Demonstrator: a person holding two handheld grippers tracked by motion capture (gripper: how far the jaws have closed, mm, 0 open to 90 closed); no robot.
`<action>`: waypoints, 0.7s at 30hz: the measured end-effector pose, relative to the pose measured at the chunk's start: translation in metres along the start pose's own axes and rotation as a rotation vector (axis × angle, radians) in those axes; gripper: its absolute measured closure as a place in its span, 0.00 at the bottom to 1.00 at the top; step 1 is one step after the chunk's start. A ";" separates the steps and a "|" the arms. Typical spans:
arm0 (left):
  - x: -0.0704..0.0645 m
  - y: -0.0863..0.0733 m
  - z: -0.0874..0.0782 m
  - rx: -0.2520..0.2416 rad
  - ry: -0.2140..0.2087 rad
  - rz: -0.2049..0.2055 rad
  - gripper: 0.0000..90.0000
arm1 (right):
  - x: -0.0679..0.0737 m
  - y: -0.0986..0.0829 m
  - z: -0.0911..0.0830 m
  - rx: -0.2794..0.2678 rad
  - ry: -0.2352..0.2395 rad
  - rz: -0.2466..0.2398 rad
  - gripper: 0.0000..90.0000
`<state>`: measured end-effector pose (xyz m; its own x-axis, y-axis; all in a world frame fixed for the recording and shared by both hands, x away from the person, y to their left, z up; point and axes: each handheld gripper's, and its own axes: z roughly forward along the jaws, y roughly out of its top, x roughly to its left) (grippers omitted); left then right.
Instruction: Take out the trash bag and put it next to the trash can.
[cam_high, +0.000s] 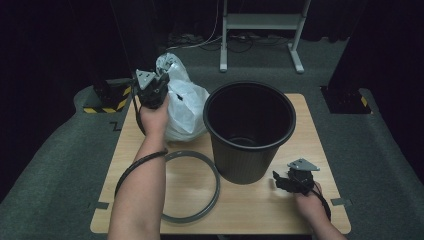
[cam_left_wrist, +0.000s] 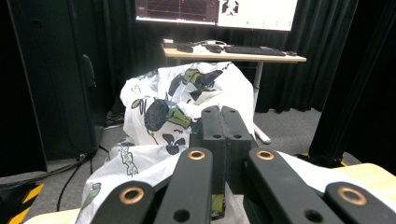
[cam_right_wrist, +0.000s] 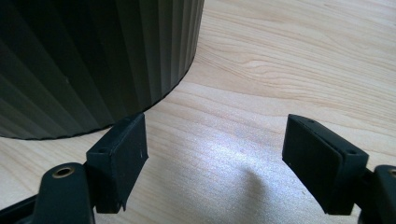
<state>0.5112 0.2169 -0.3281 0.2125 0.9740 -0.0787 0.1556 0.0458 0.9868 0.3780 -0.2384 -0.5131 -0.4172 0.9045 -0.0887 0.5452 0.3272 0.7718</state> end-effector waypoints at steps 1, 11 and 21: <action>-0.001 0.000 0.003 0.019 0.010 0.011 1.00 | 0.000 0.000 0.000 0.000 0.000 -0.004 0.25; -0.010 -0.016 0.021 0.076 0.005 -0.013 1.00 | 0.002 -0.002 -0.002 -0.005 0.006 -0.008 0.25; -0.022 -0.033 0.033 0.126 -0.015 -0.039 0.99 | 0.003 -0.002 -0.003 -0.006 0.011 -0.016 0.25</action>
<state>0.5328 0.1863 -0.3636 0.2182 0.9686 -0.1194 0.2833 0.0542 0.9575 0.3740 -0.2372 -0.5130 -0.4341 0.8959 -0.0946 0.5340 0.3404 0.7740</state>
